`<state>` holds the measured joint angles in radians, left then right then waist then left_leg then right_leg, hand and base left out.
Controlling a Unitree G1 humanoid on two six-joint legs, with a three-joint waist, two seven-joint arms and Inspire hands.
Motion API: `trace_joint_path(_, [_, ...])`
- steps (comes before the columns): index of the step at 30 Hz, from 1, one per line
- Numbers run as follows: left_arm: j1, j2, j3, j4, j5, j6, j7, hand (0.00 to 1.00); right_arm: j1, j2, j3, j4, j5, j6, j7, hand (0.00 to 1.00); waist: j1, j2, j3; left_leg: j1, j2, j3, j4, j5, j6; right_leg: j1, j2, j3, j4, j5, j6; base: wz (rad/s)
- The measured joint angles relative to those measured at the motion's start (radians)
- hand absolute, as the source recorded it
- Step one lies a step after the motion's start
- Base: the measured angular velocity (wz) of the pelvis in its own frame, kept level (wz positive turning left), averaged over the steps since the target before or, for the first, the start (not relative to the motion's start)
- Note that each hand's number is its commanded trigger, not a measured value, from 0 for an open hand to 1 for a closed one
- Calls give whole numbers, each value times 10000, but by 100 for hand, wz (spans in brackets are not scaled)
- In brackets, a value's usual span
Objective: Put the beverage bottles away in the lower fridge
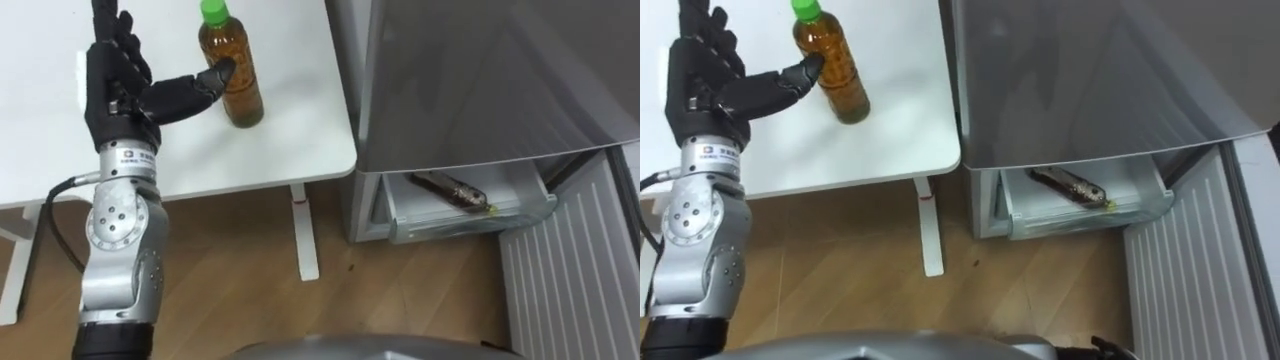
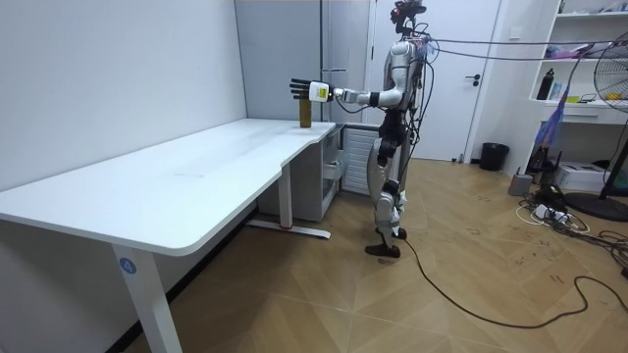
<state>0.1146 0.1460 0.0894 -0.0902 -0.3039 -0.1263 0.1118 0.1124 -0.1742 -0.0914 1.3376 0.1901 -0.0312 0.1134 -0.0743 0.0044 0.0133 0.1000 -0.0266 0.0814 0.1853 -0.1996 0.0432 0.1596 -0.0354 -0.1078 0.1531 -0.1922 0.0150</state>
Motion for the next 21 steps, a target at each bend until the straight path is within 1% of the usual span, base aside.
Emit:
trace_joint_path(2, [-13,54,91,132,-101,116,-154,0,67,2,-96,2,0,22,-14,0,-27,-5,3,16,-11,23,-2,1,-1,4,4,24,1,2,-4,-4])
trace_joint_path(6, [-14,233,161,521,-203,552,-334,0,76,-5,-95,29,-25,184,-93,0,-25,-2,0,136,-6,181,-72,1,-1,23,19,189,18,9,-15,-12])
trace_joint_path(10, [-15,281,167,534,-199,913,-642,0,65,-9,-96,25,-88,410,-148,0,-28,-14,-6,160,12,245,-98,0,1,4,15,254,26,14,-21,-5])
trace_joint_path(12, [-15,324,226,533,-200,1012,-759,0,67,-24,-97,26,-229,474,-175,0,-32,-5,-9,163,56,250,-97,0,1,-1,17,255,29,14,-21,0])
trace_joint_path(17, [-22,382,281,534,-206,1165,-835,0,72,-85,-92,26,-868,563,-336,0,-42,66,-1,171,65,249,-105,-1,0,-6,26,253,29,14,-21,0])
trace_joint_path(18, [-43,406,281,624,-199,1176,-851,0,87,-108,-92,28,-1107,568,-367,0,-39,76,-1,194,65,251,-120,-1,-1,-1,26,261,34,14,-21,0])
trace_joint_path(19, [-88,444,281,841,-197,1181,-865,0,90,-145,-91,30,-1361,604,-373,0,-40,81,17,239,65,259,-137,0,-1,14,28,274,59,13,-21,-4])
trace_joint_path(21, [-172,480,300,1264,-210,1224,-930,0,74,-205,-96,32,-1607,764,-374,0,-30,128,33,302,83,281,-161,0,-1,-6,42,308,164,12,-21,-6])
